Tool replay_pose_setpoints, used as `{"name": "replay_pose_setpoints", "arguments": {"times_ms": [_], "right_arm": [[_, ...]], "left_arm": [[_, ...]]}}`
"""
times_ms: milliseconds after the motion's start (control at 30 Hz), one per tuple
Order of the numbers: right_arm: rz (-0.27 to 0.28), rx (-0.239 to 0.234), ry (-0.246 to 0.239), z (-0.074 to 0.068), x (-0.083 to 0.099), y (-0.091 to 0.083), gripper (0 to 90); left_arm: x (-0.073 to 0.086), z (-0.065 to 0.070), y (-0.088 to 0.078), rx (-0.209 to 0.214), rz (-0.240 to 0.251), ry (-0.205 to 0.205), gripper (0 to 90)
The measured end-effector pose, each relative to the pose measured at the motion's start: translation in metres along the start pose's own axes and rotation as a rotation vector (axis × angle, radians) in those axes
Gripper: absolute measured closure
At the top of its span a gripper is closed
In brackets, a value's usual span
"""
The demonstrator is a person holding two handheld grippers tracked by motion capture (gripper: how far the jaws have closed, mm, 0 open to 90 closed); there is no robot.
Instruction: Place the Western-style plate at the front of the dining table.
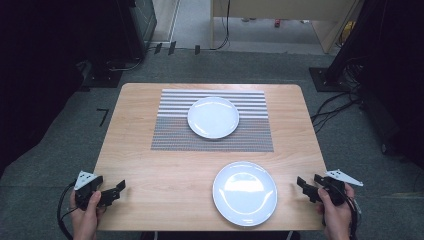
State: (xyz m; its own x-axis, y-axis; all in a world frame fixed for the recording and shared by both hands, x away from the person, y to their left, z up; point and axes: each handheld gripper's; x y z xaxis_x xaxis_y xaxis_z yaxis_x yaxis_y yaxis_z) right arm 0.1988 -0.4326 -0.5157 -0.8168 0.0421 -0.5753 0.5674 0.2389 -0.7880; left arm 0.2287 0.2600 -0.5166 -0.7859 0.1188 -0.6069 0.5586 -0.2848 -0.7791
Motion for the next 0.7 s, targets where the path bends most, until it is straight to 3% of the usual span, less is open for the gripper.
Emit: {"name": "replay_pose_setpoints", "arguments": {"times_ms": [200, 367, 467, 700], "right_arm": [[-0.009, 0.051, -0.033, -0.005, 0.003, 0.005, 24.5], [0.0, 0.092, -0.065, -0.009, 0.005, 0.007, 24.4], [-0.002, 0.151, -0.116, -0.016, 0.007, 0.01, 23.1], [-0.004, 0.155, -0.11, -0.018, 0.007, 0.011, 21.3]], "left_arm": [[-0.001, 0.006, 0.002, -0.036, -0.026, 0.041, 7.9], [-0.001, 0.017, 0.006, -0.122, -0.059, 0.129, 7.9], [-0.002, 0.016, 0.007, -0.11, -0.064, 0.118, 7.8], [-0.002, 0.016, 0.007, -0.112, -0.065, 0.119, 7.8]]}}
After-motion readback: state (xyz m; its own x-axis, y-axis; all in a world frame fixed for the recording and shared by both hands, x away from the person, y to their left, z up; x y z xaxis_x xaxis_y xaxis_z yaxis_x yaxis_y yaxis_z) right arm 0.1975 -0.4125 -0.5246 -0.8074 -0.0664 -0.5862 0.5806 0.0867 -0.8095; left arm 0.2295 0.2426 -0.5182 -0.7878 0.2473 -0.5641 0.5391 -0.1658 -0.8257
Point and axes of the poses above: each handheld gripper's, and its own axes: y roughly forward along the jaws, x roughly out of its underside, z roughly to its right, and after that the axes turned 12 degrees about -z, right-handed
